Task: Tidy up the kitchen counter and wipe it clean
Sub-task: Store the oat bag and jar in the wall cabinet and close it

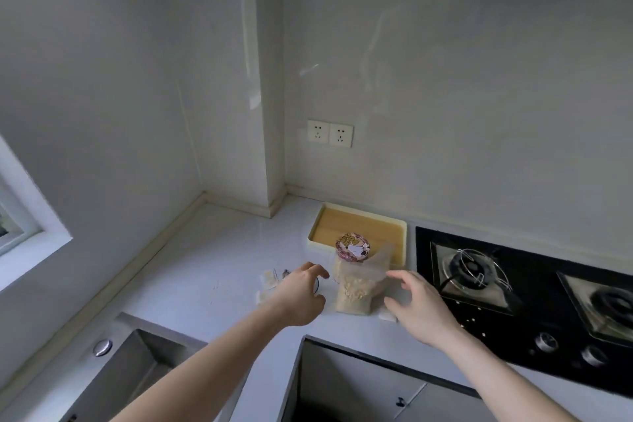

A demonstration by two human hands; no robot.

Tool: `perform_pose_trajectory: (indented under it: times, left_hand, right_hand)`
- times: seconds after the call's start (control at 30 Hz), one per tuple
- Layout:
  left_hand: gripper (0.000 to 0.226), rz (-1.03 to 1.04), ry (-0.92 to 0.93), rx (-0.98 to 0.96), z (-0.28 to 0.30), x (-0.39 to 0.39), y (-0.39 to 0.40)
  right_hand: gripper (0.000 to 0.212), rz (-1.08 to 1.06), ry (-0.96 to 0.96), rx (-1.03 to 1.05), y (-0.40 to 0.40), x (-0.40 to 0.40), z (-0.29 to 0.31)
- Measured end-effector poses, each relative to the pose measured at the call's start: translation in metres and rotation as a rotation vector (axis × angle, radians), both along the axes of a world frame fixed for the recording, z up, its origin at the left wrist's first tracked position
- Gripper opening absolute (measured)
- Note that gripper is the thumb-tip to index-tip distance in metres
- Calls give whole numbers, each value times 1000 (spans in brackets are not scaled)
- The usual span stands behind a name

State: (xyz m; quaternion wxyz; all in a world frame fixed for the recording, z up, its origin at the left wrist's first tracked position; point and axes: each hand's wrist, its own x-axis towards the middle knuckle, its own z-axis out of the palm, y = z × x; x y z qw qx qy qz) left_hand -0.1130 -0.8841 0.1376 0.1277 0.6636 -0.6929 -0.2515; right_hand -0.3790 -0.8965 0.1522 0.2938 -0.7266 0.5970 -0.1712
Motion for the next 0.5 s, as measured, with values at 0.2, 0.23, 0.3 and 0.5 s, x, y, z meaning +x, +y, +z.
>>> perform_pose_trajectory:
  times: [0.2,0.23,0.3,0.5]
  left_hand:
    - [54,-17,20,99,-21,-9,-52]
    - [54,-17,13,111,-23,-10,-58]
    - [55,-22,-8,127,-29,-15,-72]
    - [65,-57,-76,159,-47,-37,-100]
  right_hand:
    - [48,-61,32,0,-24,0,-8]
    - [48,-64,36,3,-27,0,-8]
    - [47,-73,39,9,-35,0,-11]
    - [46,-68,50,36,-60,-7,-22]
